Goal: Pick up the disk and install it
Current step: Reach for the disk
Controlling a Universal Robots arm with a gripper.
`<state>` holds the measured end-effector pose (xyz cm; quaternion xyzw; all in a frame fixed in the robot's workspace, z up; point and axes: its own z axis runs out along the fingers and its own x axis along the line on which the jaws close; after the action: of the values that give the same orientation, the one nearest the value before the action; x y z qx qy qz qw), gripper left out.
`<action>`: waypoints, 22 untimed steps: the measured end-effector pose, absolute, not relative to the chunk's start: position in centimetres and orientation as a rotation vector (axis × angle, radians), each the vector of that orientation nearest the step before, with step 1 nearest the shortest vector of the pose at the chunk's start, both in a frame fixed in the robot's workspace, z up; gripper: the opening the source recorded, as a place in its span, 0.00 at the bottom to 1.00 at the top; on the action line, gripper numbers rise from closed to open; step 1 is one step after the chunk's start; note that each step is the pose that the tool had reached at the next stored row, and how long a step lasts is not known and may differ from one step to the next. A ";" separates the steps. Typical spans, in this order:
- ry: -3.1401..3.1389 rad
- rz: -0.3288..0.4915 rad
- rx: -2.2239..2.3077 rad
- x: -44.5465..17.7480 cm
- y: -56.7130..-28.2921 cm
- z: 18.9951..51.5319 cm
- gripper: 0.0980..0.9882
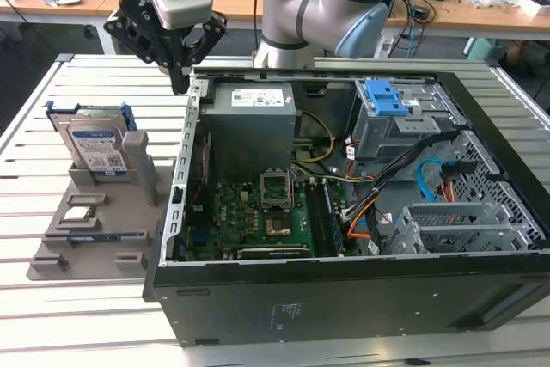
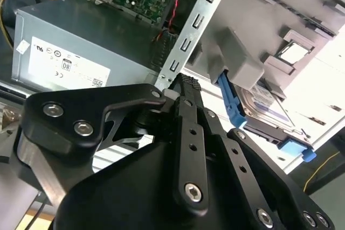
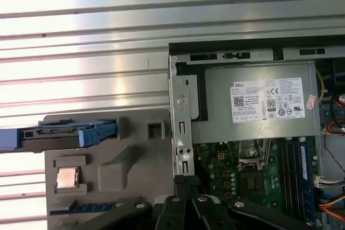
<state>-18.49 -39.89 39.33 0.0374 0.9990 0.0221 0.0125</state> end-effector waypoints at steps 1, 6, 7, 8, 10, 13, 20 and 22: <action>3.114 0.069 0.117 -18.7 -39.9 39.3 0.01; 3.114 0.069 0.117 -19.9 -39.9 39.3 0.01; 3.114 0.069 0.117 -20.2 -39.9 39.3 0.01; 3.114 0.069 0.116 -20.5 -39.9 39.3 0.01; 3.114 0.069 0.117 -21.1 -39.9 39.3 0.01; 3.114 0.069 0.117 -22.2 -39.9 39.3 0.01; 3.114 0.069 0.117 -23.6 -39.9 39.3 0.01; 3.114 0.069 0.117 -24.1 -39.9 39.3 0.01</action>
<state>-24.10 -39.89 39.33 0.0374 0.9990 0.0221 0.0125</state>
